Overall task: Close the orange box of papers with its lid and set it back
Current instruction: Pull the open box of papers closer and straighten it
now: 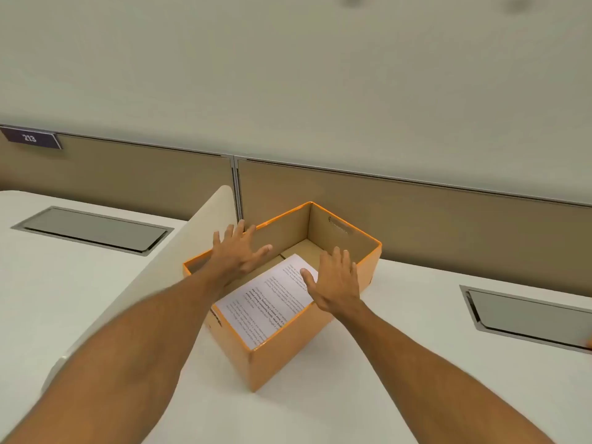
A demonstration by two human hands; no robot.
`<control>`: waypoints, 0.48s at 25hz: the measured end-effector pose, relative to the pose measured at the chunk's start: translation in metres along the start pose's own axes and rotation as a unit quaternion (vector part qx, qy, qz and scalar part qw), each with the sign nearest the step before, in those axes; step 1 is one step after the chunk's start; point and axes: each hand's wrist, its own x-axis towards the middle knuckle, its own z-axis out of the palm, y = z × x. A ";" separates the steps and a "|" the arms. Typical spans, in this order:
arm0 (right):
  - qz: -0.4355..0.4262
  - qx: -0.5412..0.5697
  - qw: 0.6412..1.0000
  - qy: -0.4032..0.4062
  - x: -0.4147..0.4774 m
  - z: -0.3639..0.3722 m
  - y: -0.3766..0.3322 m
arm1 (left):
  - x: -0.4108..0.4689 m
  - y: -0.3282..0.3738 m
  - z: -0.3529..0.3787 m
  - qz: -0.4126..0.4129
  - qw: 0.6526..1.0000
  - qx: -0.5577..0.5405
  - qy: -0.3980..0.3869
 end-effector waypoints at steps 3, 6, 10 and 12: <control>0.037 -0.015 0.998 -0.050 0.009 0.012 -0.003 | 0.010 -0.012 0.008 -0.047 0.998 0.001 -0.040; 0.046 -0.012 0.997 -0.064 0.016 0.014 -0.001 | 0.013 -0.011 0.014 -0.045 0.998 0.026 -0.038; 0.031 -0.021 0.997 -0.071 0.017 0.007 0.012 | 0.004 -0.003 0.015 -0.044 0.998 0.032 -0.019; 0.021 -0.039 0.997 -0.066 0.016 0.001 0.026 | -0.003 0.002 0.015 -0.029 0.999 0.037 -0.003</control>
